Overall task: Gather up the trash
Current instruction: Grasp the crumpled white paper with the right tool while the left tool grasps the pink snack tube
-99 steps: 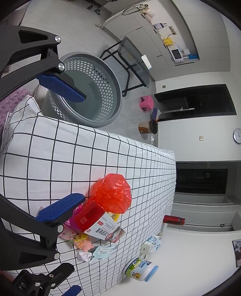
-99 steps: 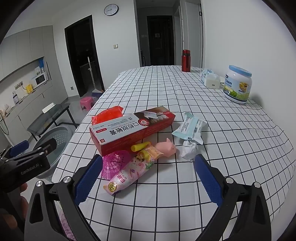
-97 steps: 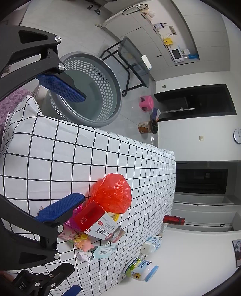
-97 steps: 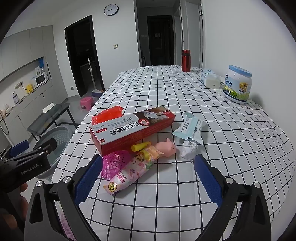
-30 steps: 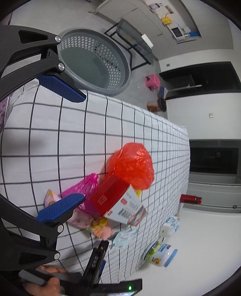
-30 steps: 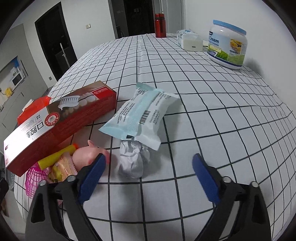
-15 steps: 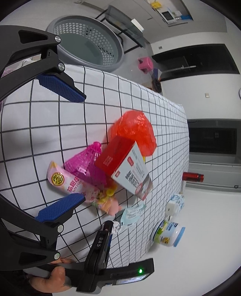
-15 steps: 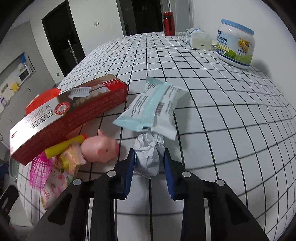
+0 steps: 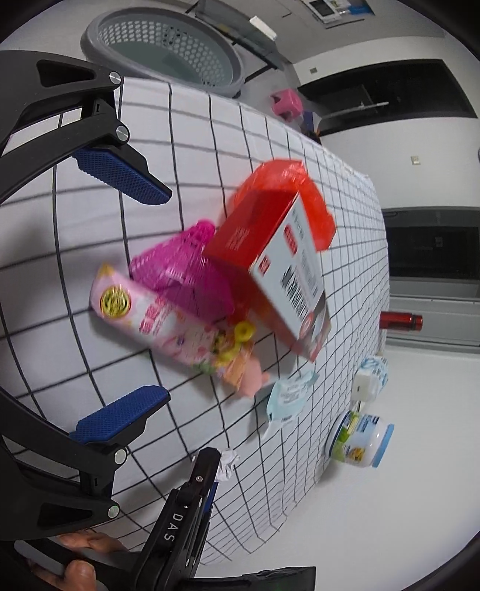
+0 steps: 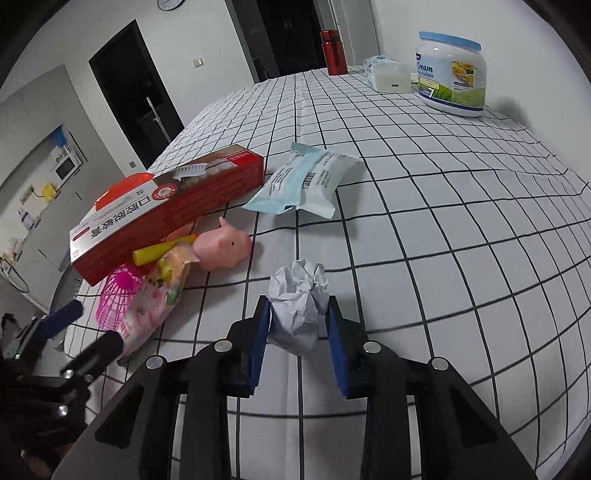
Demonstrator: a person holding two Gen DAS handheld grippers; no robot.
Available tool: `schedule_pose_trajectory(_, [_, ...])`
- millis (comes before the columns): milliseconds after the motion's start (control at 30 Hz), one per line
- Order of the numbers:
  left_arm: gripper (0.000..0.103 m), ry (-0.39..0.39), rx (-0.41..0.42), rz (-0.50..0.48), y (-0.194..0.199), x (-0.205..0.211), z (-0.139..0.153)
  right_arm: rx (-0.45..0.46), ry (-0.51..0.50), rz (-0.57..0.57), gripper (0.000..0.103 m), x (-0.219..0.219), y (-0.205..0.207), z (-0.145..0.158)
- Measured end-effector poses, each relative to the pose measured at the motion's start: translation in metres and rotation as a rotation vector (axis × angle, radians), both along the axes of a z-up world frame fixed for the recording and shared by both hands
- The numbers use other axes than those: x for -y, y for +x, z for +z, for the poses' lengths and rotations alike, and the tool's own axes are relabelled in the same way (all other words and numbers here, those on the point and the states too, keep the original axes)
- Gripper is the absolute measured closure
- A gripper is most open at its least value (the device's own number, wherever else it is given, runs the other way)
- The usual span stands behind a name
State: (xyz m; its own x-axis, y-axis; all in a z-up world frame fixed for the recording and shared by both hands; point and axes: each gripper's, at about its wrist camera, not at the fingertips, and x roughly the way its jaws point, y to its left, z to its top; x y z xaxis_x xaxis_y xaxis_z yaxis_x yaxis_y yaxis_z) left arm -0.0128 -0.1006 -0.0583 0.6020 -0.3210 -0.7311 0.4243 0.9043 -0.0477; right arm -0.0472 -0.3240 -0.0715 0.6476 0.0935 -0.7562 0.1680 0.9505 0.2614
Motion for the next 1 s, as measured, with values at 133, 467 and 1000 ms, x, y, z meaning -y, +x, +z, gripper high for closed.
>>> schedule_pose_trajectory(133, [0.006,0.0,-0.031,-0.001,0.003,0.006,-0.008,0.015,0.017,0.01,0.073,-0.001,-0.005,0.002])
schedule_pose_trajectory(467, [0.021,0.038,-0.084,-0.021,0.003,0.023,-0.025,0.019,0.048,0.025,0.073,0.0,-0.009,-0.004])
schedule_pose_trajectory(1000, [0.082,0.06,-0.032,-0.109,-0.015,0.035,-0.015,0.038,0.041,0.011,0.073,0.0,-0.019,0.002])
